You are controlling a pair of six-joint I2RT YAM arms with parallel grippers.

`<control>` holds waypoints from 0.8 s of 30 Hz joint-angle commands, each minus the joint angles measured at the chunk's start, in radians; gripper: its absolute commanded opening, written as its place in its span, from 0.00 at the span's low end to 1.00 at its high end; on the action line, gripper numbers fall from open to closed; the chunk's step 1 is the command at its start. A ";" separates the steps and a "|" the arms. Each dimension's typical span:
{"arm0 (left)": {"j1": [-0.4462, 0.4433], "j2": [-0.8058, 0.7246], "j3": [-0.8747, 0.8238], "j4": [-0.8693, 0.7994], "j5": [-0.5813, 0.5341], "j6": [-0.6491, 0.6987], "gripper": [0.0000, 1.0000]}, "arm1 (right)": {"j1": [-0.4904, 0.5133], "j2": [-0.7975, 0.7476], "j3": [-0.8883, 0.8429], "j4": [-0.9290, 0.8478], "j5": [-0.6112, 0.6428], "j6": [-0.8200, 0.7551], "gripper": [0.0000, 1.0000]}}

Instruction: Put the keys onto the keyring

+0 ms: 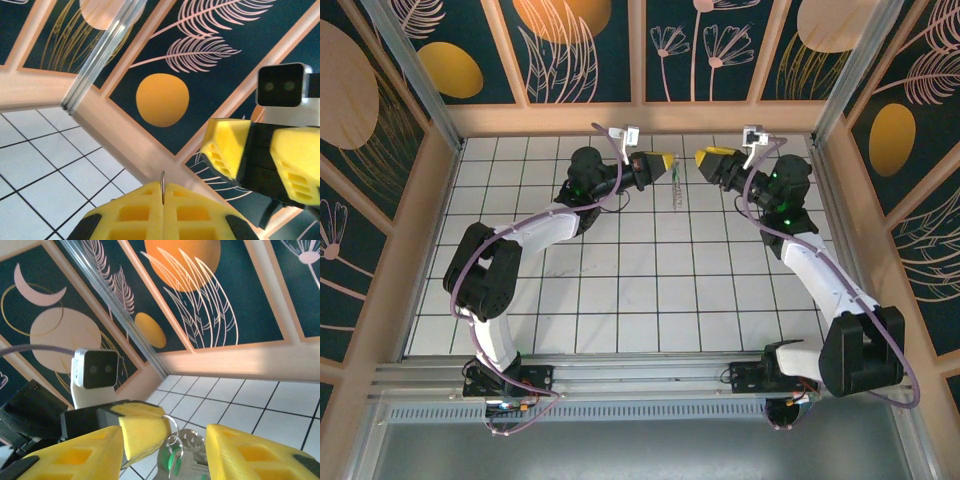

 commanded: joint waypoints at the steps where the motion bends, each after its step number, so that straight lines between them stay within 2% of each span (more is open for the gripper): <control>1: 0.001 0.004 -0.001 0.134 0.055 -0.024 0.00 | -0.023 0.041 -0.029 0.155 -0.051 0.097 0.45; 11: 0.001 0.016 -0.006 0.237 0.096 -0.090 0.00 | -0.013 0.168 -0.078 0.549 -0.182 0.306 0.40; 24: 0.001 0.028 -0.009 0.321 0.121 -0.158 0.00 | 0.059 0.215 -0.055 0.609 -0.172 0.313 0.30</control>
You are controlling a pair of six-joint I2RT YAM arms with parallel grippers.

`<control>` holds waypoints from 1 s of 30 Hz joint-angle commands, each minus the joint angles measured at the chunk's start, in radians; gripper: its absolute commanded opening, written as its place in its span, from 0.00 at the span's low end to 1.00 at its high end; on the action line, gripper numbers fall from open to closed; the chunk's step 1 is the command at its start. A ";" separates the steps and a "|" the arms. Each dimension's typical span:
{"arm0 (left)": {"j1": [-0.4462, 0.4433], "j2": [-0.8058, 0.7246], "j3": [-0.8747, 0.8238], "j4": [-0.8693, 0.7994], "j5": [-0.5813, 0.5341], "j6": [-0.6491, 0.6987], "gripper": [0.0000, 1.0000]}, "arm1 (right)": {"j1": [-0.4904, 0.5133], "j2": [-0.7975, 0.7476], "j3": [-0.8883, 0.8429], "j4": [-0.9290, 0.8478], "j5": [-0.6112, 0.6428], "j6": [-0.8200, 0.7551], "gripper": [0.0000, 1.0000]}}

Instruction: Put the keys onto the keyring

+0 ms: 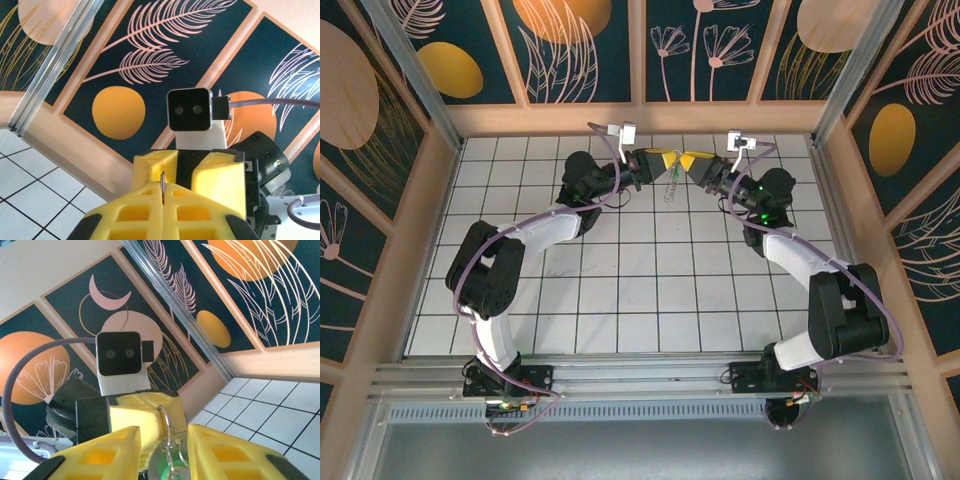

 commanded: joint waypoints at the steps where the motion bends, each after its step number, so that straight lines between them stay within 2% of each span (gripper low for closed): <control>1: 0.001 0.009 -0.005 0.097 0.021 -0.033 0.00 | 0.009 0.016 0.021 0.073 -0.018 0.015 0.29; 19: -0.001 0.015 -0.014 0.112 0.036 -0.044 0.00 | 0.016 0.058 0.072 0.089 -0.026 0.044 0.28; 25: -0.001 0.018 -0.008 0.112 0.033 -0.046 0.00 | 0.020 0.073 0.081 0.083 -0.037 0.046 0.14; 30: -0.001 0.021 -0.004 0.109 0.029 -0.045 0.00 | 0.023 0.084 0.084 0.083 -0.060 0.048 0.12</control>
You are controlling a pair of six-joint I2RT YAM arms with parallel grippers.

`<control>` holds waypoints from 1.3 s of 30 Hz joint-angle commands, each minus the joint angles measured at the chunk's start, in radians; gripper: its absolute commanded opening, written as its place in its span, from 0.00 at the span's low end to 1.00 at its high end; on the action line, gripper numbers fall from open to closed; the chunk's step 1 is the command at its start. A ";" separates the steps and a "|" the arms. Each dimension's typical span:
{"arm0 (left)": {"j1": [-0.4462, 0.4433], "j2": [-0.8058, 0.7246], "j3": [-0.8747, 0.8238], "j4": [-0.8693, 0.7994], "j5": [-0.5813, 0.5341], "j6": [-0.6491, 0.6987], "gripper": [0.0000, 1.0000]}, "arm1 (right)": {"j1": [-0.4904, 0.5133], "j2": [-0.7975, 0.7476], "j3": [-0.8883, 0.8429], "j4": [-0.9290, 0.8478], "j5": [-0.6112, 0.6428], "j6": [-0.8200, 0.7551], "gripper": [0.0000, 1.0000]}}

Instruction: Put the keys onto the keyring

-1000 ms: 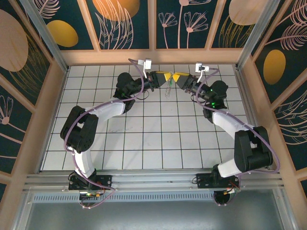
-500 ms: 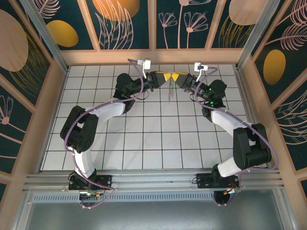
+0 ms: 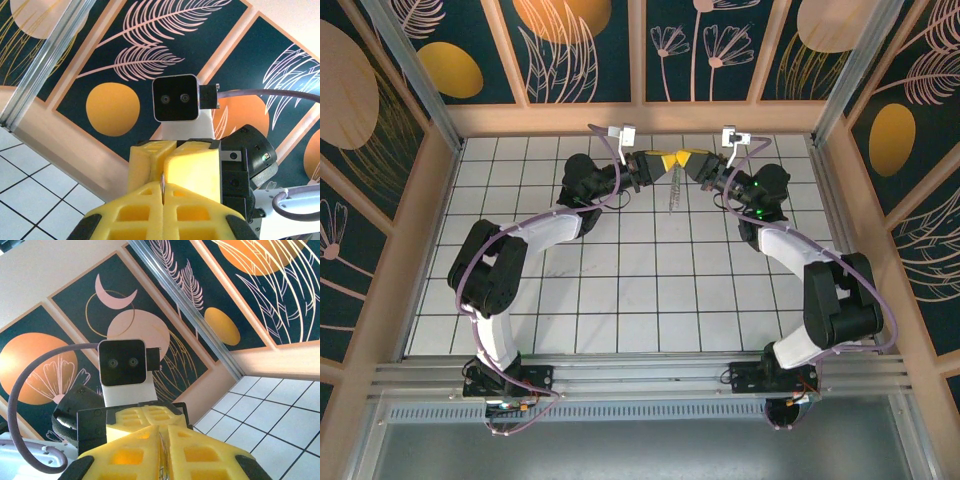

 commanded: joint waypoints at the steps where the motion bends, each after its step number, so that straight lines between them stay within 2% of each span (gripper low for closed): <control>1: -0.002 0.008 0.008 0.069 0.006 -0.010 0.00 | 0.009 0.023 0.037 0.039 -0.045 0.003 0.08; 3: -0.003 0.009 0.010 0.069 0.001 -0.012 0.00 | 0.009 0.029 0.041 0.040 -0.057 0.002 0.00; 7: -0.003 0.012 0.017 0.054 -0.010 -0.011 0.00 | 0.000 0.040 0.045 0.031 -0.061 -0.007 0.00; 12: 0.004 -0.031 0.019 -0.070 -0.046 0.082 0.34 | -0.045 0.070 0.093 -0.025 -0.100 -0.028 0.00; 18: 0.057 -0.086 0.043 -0.270 -0.048 0.225 0.51 | -0.093 0.114 0.205 -0.188 -0.190 -0.116 0.00; 22: 0.104 -0.074 0.092 -0.358 -0.002 0.274 0.55 | -0.098 0.158 0.309 -0.345 -0.257 -0.211 0.00; 27: 0.141 -0.007 0.217 -0.483 0.135 0.343 0.59 | -0.100 0.226 0.444 -0.521 -0.352 -0.310 0.00; 31: 0.145 0.050 0.308 -0.591 0.209 0.416 0.60 | -0.098 0.282 0.511 -0.518 -0.400 -0.270 0.00; 39: 0.145 0.108 0.363 -0.595 0.270 0.418 0.56 | -0.086 0.307 0.547 -0.523 -0.397 -0.224 0.00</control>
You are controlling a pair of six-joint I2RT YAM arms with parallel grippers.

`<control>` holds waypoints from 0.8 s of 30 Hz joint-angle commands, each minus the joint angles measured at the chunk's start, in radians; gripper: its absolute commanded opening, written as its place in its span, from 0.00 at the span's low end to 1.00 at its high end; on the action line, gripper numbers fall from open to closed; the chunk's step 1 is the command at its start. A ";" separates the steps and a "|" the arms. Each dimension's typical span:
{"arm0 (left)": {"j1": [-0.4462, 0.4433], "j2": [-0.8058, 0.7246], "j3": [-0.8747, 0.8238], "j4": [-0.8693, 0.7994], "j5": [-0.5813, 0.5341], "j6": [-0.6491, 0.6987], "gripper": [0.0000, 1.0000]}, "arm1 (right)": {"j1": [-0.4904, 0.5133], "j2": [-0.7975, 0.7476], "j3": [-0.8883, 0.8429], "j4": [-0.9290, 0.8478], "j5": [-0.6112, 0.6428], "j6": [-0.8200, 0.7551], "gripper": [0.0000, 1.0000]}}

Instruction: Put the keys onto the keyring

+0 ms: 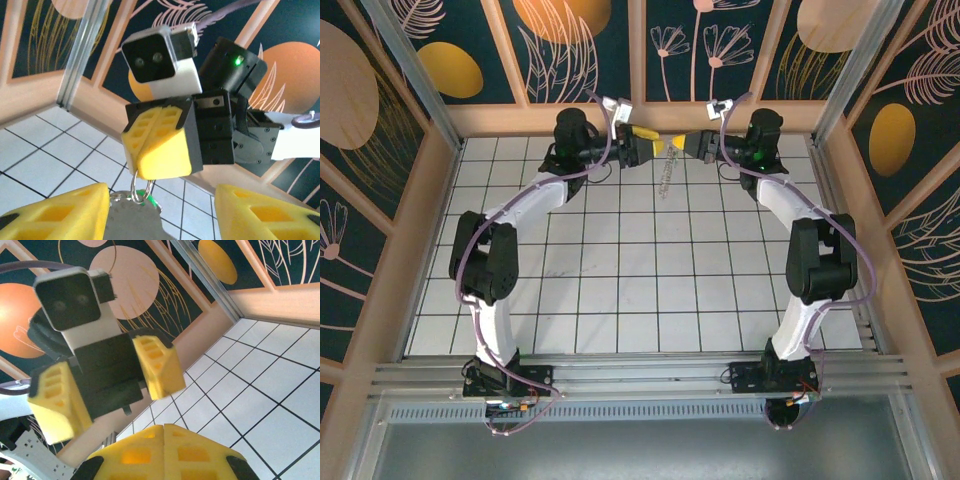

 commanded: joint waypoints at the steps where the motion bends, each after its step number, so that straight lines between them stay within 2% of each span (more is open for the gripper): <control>1: 0.000 0.026 0.034 -0.005 0.056 0.016 0.56 | 0.010 0.001 0.055 0.017 -0.025 0.016 0.00; 12: -0.001 0.045 -0.023 0.190 0.060 -0.123 0.52 | 0.034 0.000 0.054 0.028 -0.005 0.038 0.00; 24: -0.016 0.060 -0.025 0.222 0.066 -0.141 0.44 | 0.045 -0.001 0.054 0.020 0.006 0.030 0.00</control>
